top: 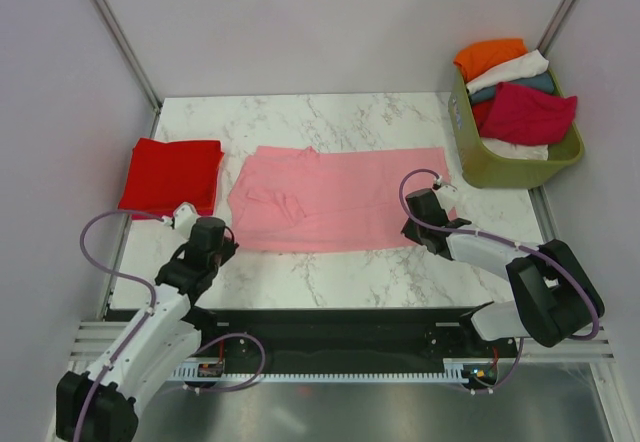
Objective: Fold and stack the t-shirts
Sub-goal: Fold the tshirt
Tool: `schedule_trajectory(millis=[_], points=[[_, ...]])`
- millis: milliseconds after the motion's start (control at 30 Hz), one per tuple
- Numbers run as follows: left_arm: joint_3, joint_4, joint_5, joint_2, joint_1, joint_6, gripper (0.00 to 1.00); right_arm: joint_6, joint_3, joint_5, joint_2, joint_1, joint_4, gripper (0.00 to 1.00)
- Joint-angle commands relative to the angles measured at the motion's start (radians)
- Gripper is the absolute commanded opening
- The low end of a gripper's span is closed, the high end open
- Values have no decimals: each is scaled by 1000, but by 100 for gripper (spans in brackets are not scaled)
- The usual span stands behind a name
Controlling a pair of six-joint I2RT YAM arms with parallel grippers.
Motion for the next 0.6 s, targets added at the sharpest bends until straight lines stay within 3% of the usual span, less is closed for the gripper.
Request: schedule_trajectory(millis=[0, 167, 233, 300, 400, 567], points=[[-21, -39, -60, -63, 7, -51, 2, -6, -10, -8, -4, -1, -51, 0], [-37, -49, -34, -96, 8, -71, 2, -8, -9, -16, -9, -1, -55, 0], [-32, -52, -22, -99, 8, -68, 12, -30, -6, -24, -21, 1, -57, 0], [-21, -55, -9, -99, 8, -66, 42, -55, 10, -25, -47, 10, -61, 1], [12, -70, -12, -97, 8, -52, 63, -110, 57, -25, -76, 34, -77, 14], [112, -96, -32, -65, 7, 21, 66, -224, 181, -45, -61, 100, -97, 36]])
